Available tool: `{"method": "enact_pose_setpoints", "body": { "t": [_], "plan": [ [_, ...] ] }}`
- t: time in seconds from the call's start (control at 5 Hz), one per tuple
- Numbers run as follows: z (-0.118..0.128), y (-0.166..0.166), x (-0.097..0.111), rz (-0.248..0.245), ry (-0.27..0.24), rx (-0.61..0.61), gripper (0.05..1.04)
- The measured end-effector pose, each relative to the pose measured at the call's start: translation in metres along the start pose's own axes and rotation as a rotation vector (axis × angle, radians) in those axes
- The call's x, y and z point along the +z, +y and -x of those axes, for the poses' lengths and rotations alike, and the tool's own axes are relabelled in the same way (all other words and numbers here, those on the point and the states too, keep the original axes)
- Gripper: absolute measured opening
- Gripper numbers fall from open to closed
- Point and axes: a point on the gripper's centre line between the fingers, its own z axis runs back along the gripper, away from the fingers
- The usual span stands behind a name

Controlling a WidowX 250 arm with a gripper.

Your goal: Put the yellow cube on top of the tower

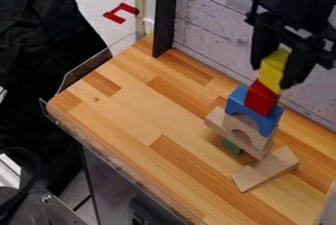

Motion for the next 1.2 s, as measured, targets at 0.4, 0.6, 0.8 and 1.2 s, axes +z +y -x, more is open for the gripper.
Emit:
{"method": "enact_pose_setpoints", "body": {
  "t": [0.4, 0.6, 0.8, 1.2],
  "plan": [
    [-0.007, 0.007, 0.005, -0.011, 0.005, 0.046, 0.575],
    [-0.007, 0.007, 0.001, -0.008, 0.032, 0.052, 0.575],
    [-0.007, 0.010, -0.005, -0.004, 0.061, 0.061, 0.575],
    [-0.005, 0.016, -0.005, 0.010, 0.083, 0.085, 0.575]
  ]
}}
